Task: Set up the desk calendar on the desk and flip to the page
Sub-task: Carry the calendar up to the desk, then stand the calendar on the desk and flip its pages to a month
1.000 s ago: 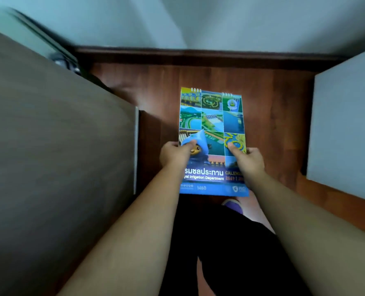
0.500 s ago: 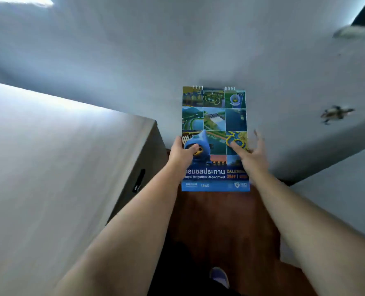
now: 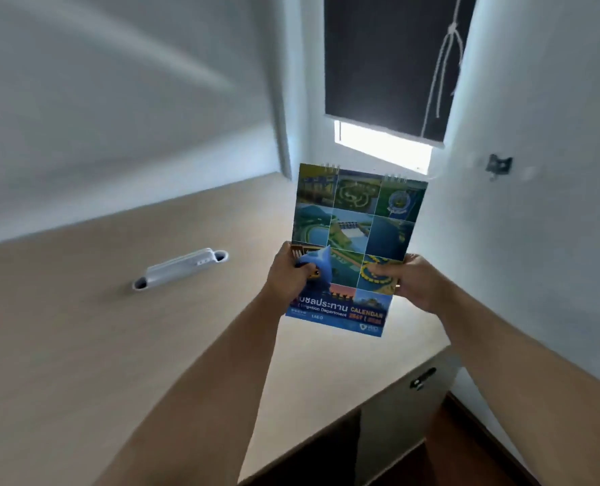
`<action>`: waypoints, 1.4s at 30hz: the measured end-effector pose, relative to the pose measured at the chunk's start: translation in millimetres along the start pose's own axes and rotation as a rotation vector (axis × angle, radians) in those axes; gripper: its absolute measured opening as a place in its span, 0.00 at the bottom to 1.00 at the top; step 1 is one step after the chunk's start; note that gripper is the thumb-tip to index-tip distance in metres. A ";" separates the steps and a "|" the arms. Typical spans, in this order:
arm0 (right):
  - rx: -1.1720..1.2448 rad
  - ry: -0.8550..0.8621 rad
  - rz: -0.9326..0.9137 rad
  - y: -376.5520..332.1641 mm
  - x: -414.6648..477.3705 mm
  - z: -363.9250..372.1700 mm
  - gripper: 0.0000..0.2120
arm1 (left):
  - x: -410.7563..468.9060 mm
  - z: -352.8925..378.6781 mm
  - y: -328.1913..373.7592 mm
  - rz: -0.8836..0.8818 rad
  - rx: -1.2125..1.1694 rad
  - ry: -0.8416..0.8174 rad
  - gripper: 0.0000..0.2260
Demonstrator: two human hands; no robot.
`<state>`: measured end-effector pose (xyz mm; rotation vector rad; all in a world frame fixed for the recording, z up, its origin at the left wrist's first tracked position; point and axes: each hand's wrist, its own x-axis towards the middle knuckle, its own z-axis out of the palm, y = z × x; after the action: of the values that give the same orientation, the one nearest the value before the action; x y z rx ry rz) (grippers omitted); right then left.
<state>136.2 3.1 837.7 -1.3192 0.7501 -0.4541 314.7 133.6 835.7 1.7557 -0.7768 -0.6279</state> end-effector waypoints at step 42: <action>-1.367 -0.676 -0.690 77.2 129.5 316.4 0.39 | 75.3 -297.6 -76.5 -0.282 -0.144 0.363 0.11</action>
<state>443.1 150.7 754.9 -2.8376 -0.1225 0.0879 597.3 275.3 847.6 1.7915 -0.2306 -0.5138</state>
